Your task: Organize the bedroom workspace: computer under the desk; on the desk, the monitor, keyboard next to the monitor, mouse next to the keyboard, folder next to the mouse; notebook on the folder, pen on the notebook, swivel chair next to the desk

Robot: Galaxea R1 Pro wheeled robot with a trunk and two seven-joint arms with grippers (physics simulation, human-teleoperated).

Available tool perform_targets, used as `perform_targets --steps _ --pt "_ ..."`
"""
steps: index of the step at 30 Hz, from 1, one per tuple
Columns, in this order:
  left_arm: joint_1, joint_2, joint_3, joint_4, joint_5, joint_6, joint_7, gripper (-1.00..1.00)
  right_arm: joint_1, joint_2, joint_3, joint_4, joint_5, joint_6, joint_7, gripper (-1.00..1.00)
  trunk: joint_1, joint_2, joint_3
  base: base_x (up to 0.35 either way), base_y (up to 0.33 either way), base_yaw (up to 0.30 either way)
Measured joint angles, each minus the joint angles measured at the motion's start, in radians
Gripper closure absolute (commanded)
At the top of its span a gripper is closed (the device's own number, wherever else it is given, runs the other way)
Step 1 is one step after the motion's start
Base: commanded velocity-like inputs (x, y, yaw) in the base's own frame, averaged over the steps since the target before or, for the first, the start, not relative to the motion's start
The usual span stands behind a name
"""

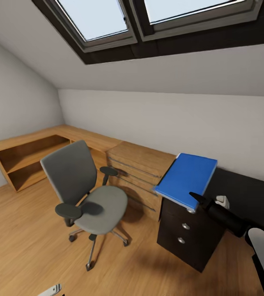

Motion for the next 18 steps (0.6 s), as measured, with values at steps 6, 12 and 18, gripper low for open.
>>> perform_targets --steps 6,12,18 --pt "0.0 0.0 0.0 0.001 0.0 0.0 0.0 -1.0 0.0 0.001 -0.039 0.008 -0.001 0.001 0.0 1.0 0.0 0.0 0.0 0.0 0.0 -0.299" --pt "0.0 0.0 0.0 0.003 0.0 0.001 0.0 -1.0 0.0 0.001 -0.045 0.015 -0.001 0.001 0.0 1.0 0.0 0.0 0.0 0.0 0.0 -0.299" --pt "0.0 -0.003 0.0 0.05 0.0 0.005 -0.001 -1.0 0.0 0.001 -0.047 0.035 0.0 0.0 0.001 1.0 0.0 0.0 0.0 0.0 0.0 -0.299"
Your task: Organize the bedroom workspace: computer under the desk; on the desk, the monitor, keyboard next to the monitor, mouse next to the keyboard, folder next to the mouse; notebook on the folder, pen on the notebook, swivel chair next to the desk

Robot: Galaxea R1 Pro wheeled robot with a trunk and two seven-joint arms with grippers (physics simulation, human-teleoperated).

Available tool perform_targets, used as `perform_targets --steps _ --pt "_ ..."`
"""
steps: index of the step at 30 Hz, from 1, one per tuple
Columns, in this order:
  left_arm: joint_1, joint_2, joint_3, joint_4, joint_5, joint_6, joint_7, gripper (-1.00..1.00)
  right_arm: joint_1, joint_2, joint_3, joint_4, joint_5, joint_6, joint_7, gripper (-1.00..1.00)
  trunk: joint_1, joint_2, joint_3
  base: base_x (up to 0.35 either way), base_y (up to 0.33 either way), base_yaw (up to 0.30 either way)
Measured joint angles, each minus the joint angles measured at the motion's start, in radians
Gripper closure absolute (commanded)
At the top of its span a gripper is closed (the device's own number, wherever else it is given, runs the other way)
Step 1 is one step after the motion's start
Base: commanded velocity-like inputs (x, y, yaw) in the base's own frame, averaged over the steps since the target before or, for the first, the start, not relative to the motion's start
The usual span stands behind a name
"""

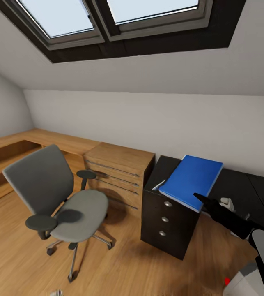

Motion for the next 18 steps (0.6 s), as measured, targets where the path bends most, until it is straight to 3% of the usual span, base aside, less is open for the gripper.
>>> perform_targets --steps 4,7,11,13,18 --pt "0.0 0.014 0.0 0.195 -0.006 -0.01 0.001 -1.0 0.0 -0.001 0.0 0.002 -0.002 0.0 0.0 1.0 0.0 0.0 0.0 0.0 0.0 -0.299" --pt "0.0 0.029 0.002 0.272 -0.03 -0.063 0.001 -1.0 0.0 0.0 0.0 0.002 -0.002 0.001 0.0 1.0 0.0 0.0 0.0 0.0 0.0 -0.299" --pt "0.0 0.041 0.006 0.379 -0.063 -0.249 -0.002 -1.0 0.0 0.002 0.001 0.003 -0.002 0.001 0.0 1.0 0.0 0.0 0.0 0.0 0.0 -0.299" --pt "0.0 0.044 0.01 0.435 -0.073 -0.436 -0.005 -1.0 0.0 0.006 0.001 0.01 -0.001 0.0 0.001 1.0 0.0 0.0 0.0 0.0 0.0 -0.299" --pt "0.0 0.046 0.01 0.441 -0.076 -0.489 -0.006 -1.0 0.0 0.008 0.001 0.014 -0.003 0.0 0.002 1.0 0.0 0.0 0.0 0.0 0.0 -0.299"
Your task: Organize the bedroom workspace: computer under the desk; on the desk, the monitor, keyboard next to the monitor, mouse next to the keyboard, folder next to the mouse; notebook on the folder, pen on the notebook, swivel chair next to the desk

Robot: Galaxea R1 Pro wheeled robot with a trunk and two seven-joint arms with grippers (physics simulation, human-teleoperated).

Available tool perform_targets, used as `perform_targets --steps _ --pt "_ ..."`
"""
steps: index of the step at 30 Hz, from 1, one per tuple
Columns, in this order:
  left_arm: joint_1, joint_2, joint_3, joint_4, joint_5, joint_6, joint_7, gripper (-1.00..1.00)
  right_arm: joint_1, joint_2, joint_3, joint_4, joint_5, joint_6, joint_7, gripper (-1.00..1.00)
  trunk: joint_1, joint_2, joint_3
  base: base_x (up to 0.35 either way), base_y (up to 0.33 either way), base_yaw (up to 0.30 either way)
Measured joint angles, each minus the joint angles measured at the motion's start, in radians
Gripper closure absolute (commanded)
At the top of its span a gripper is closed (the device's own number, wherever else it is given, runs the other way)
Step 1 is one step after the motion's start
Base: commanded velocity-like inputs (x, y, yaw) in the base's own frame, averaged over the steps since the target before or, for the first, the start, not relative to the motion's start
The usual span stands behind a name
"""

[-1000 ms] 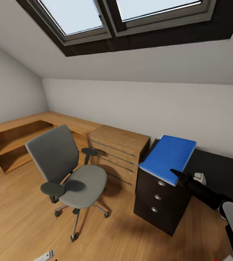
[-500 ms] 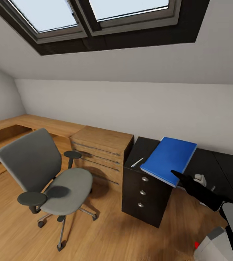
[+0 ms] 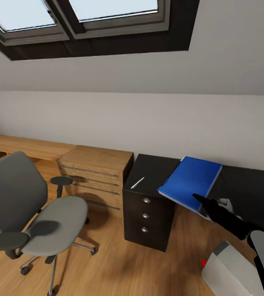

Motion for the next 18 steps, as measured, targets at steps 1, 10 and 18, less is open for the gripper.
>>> perform_targets --steps 1,10,18 --pt "0.0 -0.001 0.0 -0.003 0.001 -0.002 0.001 -1.0 0.0 0.0 0.0 0.0 0.0 0.0 0.0 1.0 0.0 0.0 0.0 0.0 0.0 -0.299" --pt "0.0 -0.068 -0.006 -0.159 0.007 0.007 0.01 -1.0 0.0 -0.001 0.0 0.002 0.001 0.0 -0.001 1.0 0.0 0.0 0.0 0.0 0.0 -0.299" --pt "0.0 -0.073 -0.009 -0.096 0.004 0.002 0.001 -1.0 0.0 0.0 0.0 0.016 0.004 -0.001 -0.001 1.0 0.0 0.0 0.0 0.0 0.0 -0.299"
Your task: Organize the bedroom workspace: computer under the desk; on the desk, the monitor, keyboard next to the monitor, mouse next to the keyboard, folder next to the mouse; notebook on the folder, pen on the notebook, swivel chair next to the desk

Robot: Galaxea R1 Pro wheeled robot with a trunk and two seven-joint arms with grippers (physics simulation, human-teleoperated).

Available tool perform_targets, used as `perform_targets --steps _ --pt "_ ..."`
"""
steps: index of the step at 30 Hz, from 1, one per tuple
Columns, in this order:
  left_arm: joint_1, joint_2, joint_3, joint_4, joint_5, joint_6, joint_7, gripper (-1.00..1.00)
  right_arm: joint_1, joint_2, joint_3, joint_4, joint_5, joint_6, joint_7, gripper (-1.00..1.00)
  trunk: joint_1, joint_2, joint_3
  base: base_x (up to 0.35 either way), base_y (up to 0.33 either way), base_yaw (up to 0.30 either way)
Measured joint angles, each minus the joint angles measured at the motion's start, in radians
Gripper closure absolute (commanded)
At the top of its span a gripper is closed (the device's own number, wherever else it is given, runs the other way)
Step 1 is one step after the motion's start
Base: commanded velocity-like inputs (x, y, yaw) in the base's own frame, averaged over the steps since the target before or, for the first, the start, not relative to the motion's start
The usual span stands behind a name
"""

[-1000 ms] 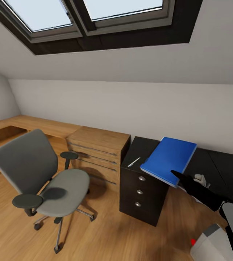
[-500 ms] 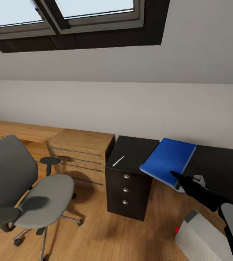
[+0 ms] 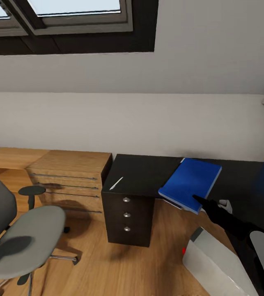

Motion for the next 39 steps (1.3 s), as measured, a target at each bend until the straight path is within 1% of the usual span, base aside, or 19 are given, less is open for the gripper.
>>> perform_targets --steps 3,6,8,10,12,14,15,19,27,30,34,39 --pt "0.0 0.002 -0.001 0.016 -0.003 -0.004 -0.001 -1.0 0.0 0.0 0.001 0.025 0.005 -0.001 0.001 1.0 0.0 0.0 0.0 0.0 0.0 -0.297" --pt "0.0 0.002 -0.001 0.018 -0.004 -0.006 -0.001 -1.0 0.0 0.001 0.001 0.037 0.001 -0.002 0.001 1.0 0.0 0.0 0.0 0.0 0.0 -0.297" --pt "0.0 0.001 -0.003 0.02 -0.013 -0.011 -0.001 -1.0 0.0 0.001 0.001 0.042 0.001 -0.003 0.001 1.0 0.0 0.0 0.0 0.0 0.0 -0.297" --pt "0.0 0.0 -0.008 0.021 -0.044 -0.02 0.0 -1.0 0.0 0.001 0.002 0.044 0.001 -0.004 0.001 1.0 0.0 0.0 0.0 0.0 0.0 -0.296" --pt "0.0 0.001 -0.014 0.022 -0.095 -0.029 0.003 -1.0 0.0 0.0 0.002 0.045 0.001 -0.004 0.002 1.0 0.0 0.0 0.0 0.0 0.0 -0.297" --pt "0.0 0.002 -0.018 0.023 -0.131 -0.034 0.005 -1.0 0.0 0.0 0.002 0.046 0.001 -0.004 0.001 1.0 0.0 0.0 0.0 0.0 0.0 -0.297" --pt "0.0 0.002 -0.017 0.023 -0.137 -0.034 0.005 -1.0 0.0 0.0 0.002 0.046 0.001 -0.004 0.0 1.0 0.0 0.0 0.0 0.0 0.0 -0.297" --pt "0.0 0.003 -0.017 0.023 -0.144 -0.035 0.005 -1.0 0.0 0.0 0.002 0.046 0.001 -0.005 -0.001 1.0 0.0 0.0 0.0 0.0 0.0 -0.297" --pt "0.0 0.003 -0.015 0.024 -0.145 -0.035 0.006 -1.0 0.0 0.0 0.003 0.048 0.002 -0.023 0.0 1.0 0.0 0.0 0.0 0.0 0.0 -0.26" --pt "0.0 0.002 -0.015 0.024 -0.145 -0.035 0.007 -1.0 0.0 0.0 0.003 0.062 0.002 -0.025 0.002 1.0 0.0 0.0 -0.001 0.0 0.0 -0.063" --pt "0.0 0.002 -0.015 0.024 -0.145 -0.034 0.006 -1.0 0.0 -0.001 0.001 0.08 -0.003 -0.023 0.036 1.0 0.0 0.0 -0.001 0.0 0.0 -0.009" --pt "0.0 0.002 -0.015 0.025 -0.145 -0.034 0.006 -1.0 0.0 -0.001 0.0 0.083 -0.002 -0.023 0.044 1.0 0.0 0.0 -0.001 0.0 0.0 -0.001"
